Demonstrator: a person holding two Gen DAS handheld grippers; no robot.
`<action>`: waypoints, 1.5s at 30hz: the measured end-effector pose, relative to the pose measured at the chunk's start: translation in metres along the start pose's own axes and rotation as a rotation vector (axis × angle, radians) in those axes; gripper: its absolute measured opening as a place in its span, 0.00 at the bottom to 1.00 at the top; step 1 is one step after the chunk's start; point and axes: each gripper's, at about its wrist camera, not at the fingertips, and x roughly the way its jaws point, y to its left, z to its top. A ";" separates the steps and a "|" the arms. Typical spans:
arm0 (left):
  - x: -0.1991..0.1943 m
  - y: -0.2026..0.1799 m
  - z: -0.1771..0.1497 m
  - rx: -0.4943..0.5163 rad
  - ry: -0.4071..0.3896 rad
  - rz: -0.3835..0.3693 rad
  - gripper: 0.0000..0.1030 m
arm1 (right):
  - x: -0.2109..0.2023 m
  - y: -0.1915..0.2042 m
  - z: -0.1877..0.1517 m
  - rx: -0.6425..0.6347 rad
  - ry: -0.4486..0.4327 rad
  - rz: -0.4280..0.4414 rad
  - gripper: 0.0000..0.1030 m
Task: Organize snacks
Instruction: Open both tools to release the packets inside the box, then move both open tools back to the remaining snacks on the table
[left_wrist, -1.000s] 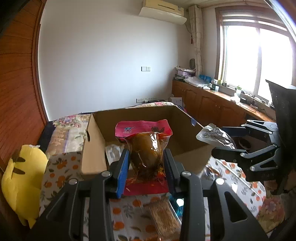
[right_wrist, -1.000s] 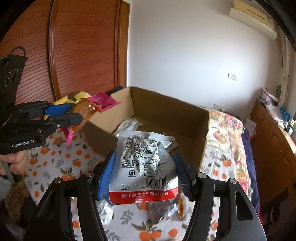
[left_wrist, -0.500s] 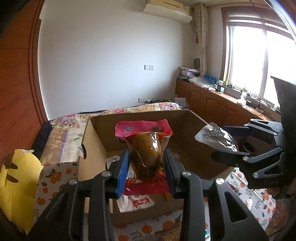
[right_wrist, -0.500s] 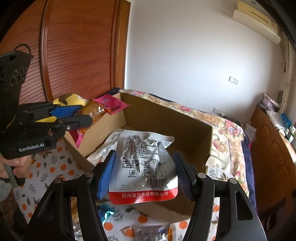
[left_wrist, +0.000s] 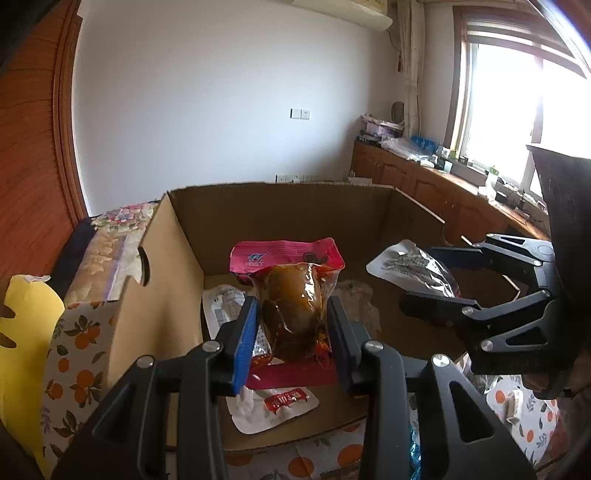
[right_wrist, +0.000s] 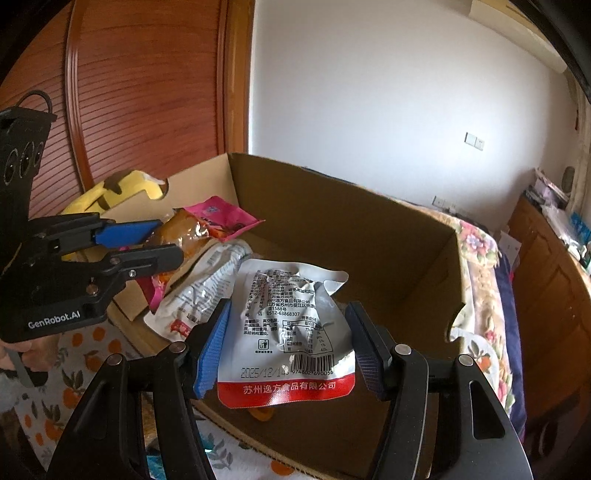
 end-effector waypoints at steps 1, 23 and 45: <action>0.001 -0.001 0.000 0.001 0.004 0.000 0.36 | 0.001 0.000 0.000 0.005 0.002 0.003 0.62; -0.039 -0.020 0.003 0.029 -0.005 0.023 0.51 | -0.030 -0.004 -0.004 0.061 -0.008 0.002 0.70; -0.085 -0.059 -0.078 0.067 0.122 0.017 0.55 | -0.137 -0.004 -0.122 0.222 0.028 -0.088 0.70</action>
